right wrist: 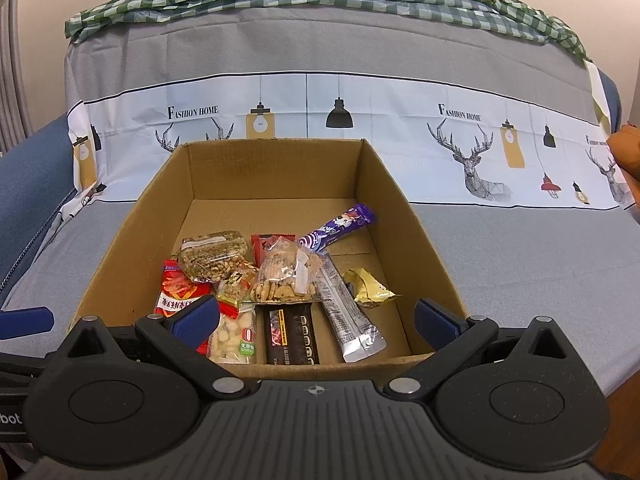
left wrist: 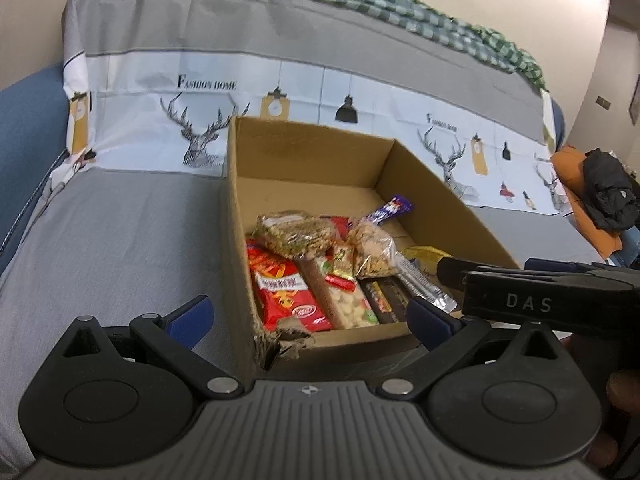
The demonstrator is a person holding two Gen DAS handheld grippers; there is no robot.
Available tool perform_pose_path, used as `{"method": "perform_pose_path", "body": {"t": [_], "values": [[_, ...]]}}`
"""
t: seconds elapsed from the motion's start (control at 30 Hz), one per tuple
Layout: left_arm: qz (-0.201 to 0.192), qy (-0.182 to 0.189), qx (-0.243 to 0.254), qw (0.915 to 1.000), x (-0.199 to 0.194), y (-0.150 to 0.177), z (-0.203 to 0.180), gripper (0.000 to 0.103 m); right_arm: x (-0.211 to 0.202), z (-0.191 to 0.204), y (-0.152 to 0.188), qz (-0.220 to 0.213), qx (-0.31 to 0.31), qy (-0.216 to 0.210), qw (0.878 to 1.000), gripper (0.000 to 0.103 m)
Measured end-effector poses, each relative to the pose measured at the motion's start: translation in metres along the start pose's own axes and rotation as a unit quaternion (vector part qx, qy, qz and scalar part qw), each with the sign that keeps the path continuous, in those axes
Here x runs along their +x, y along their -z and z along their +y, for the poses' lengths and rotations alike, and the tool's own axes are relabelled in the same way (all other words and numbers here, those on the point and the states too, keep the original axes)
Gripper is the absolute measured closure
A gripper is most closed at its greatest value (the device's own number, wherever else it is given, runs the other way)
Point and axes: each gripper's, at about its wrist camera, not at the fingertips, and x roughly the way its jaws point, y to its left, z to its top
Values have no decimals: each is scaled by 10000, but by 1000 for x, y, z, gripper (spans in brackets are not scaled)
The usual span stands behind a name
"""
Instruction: Organize snacks
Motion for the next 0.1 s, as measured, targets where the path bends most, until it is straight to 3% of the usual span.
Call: {"method": "perform_pose_path", "body": {"t": [0.1], "values": [[-113,87,95,9999,-3,-1,-3,0,-1,-1,0,13,75,-10,10000,1]]}}
